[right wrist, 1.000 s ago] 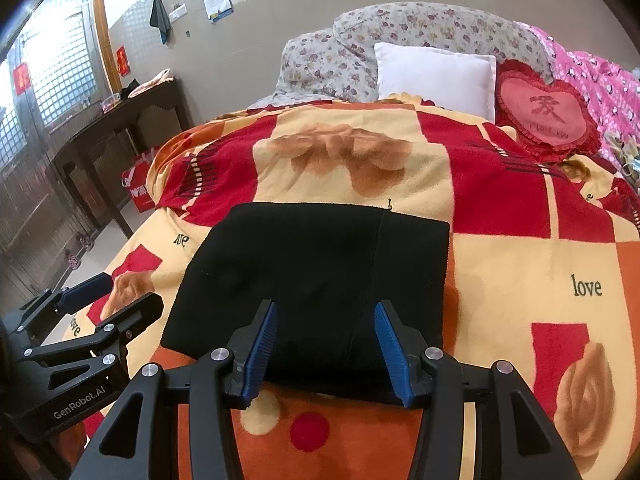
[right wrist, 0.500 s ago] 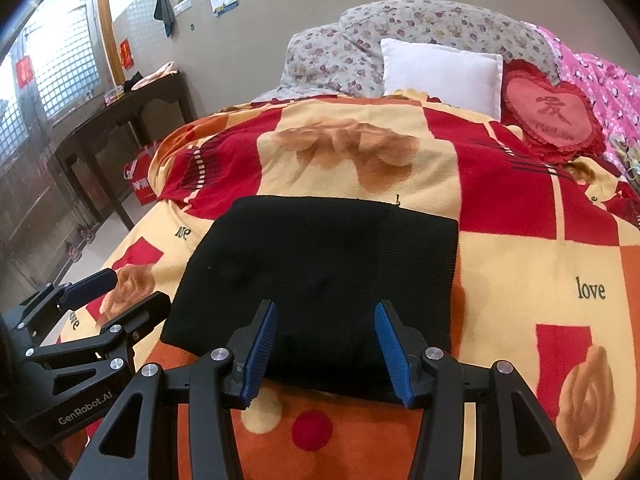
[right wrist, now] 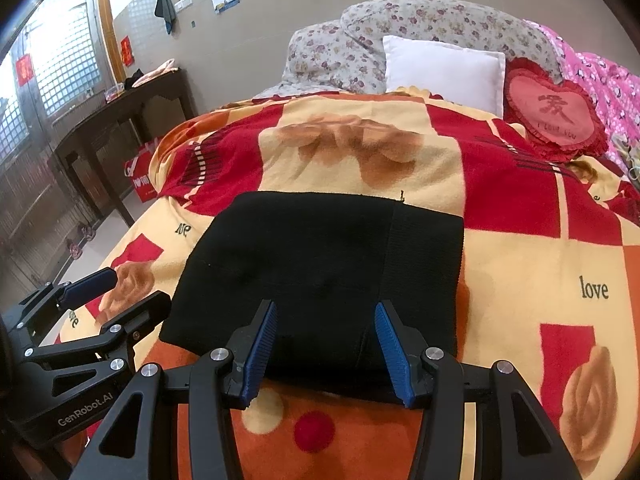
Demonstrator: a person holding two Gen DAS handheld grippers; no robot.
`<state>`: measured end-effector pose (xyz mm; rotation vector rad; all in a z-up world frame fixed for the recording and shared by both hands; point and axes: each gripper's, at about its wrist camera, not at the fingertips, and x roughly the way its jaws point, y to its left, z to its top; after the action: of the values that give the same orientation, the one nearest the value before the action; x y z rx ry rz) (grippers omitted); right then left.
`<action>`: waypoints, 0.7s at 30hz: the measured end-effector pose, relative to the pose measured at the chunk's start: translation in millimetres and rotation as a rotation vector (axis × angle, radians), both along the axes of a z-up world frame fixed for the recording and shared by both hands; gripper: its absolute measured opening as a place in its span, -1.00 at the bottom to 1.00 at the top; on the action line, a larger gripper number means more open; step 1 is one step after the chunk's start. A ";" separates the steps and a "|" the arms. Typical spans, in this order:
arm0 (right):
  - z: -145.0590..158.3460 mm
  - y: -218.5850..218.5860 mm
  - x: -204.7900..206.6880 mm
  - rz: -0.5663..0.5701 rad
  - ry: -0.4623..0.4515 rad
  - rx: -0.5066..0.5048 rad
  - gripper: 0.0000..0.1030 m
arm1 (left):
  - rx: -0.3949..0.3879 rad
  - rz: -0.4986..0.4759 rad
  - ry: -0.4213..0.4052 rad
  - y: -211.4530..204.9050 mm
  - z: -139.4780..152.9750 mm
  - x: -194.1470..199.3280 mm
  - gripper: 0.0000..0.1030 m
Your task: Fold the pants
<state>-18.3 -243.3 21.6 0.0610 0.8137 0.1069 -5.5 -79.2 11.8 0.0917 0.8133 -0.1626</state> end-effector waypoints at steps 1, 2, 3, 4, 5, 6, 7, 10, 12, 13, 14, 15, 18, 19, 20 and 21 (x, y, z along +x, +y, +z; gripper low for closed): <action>0.0 0.0 -0.2 0.000 -0.001 0.001 -0.04 | -0.001 0.001 0.002 0.4 -1.0 0.4 0.42; 0.0 0.0 -0.2 0.000 -0.001 0.001 -0.04 | -0.001 0.000 0.004 0.3 -1.1 0.6 0.42; -0.1 -0.1 -0.1 -0.001 -0.001 0.001 -0.04 | -0.001 0.000 0.005 0.2 -1.7 0.4 0.42; 0.0 -0.1 0.0 -0.001 0.000 0.001 -0.04 | -0.001 0.001 0.005 0.2 -1.8 0.2 0.42; 0.0 -0.3 -0.7 -0.003 0.000 0.001 -0.04 | -0.002 0.001 0.003 0.2 -1.6 0.0 0.42; 0.0 -0.9 -0.9 -0.004 0.000 0.001 -0.04 | -0.002 0.000 0.002 -0.2 -1.6 0.1 0.42; 0.0 -2.2 -0.9 -0.006 0.000 0.002 -0.04 | 0.000 -0.002 0.003 -0.4 -1.8 0.3 0.42; -0.1 -7.1 -2.2 -0.015 -0.003 0.012 -0.04 | -0.003 -0.004 -0.003 -2.1 -0.8 -1.1 0.42; -0.4 -10.2 -2.7 -0.020 -0.003 0.017 -0.04 | -0.001 -0.006 -0.005 -3.7 -0.3 -1.6 0.43; -0.5 -11.1 -3.0 -0.021 -0.002 0.016 -0.04 | 0.000 -0.007 -0.005 -4.7 -0.3 -1.7 0.43; -0.6 -11.5 -3.2 -0.022 -0.002 0.016 -0.04 | 0.000 -0.006 -0.005 -5.3 0.0 -1.9 0.42; -0.6 -13.0 -3.6 -0.022 -0.002 0.018 -0.04 | -0.001 -0.006 -0.005 -5.7 0.1 -1.7 0.42; -0.6 -14.0 -3.5 -0.021 -0.003 0.018 -0.04 | -0.012 -0.004 -0.002 -6.4 0.8 -2.3 0.42; -0.6 -14.1 -3.4 -0.021 -0.003 0.018 -0.04 | -0.017 -0.004 -0.005 -6.4 1.4 -2.6 0.42; -0.5 -15.3 -3.9 -0.023 -0.005 0.018 -0.04 | -0.020 -0.004 -0.014 -6.3 2.5 -3.1 0.42; 0.0 -17.5 -4.7 -0.025 -0.006 0.020 -0.04 | -0.022 -0.004 -0.024 -6.3 3.9 -3.8 0.42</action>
<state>-22.9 -260.7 21.7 0.0896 0.8054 0.0912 -9.3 -85.5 15.6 0.0743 0.7870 -0.1736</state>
